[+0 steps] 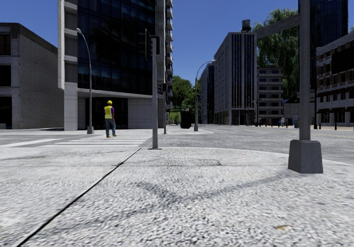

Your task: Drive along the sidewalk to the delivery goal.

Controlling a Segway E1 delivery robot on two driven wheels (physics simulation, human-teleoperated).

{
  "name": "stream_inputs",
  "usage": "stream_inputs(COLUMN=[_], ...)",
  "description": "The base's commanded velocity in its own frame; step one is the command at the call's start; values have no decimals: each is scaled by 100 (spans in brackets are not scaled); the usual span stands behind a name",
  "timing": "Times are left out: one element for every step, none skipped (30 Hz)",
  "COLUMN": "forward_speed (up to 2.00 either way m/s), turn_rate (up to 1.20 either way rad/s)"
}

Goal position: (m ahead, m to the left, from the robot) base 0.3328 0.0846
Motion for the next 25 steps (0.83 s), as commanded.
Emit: stream_inputs(forward_speed=[0, 0, 0, 0, 0, 0, 0, 0, 0, 0, 0, 0, 0, 0, 0, 0, 0, 0, 0, 0, 0, 0, 0, 0, 0], turn_rate=[0, 0, 0, 0, 0, 0, 0, 0, 0, 0, 0, 0, 0, 0, 0, 0, 0, 0, 0, 0, 0, 0, 0, 0, 0])
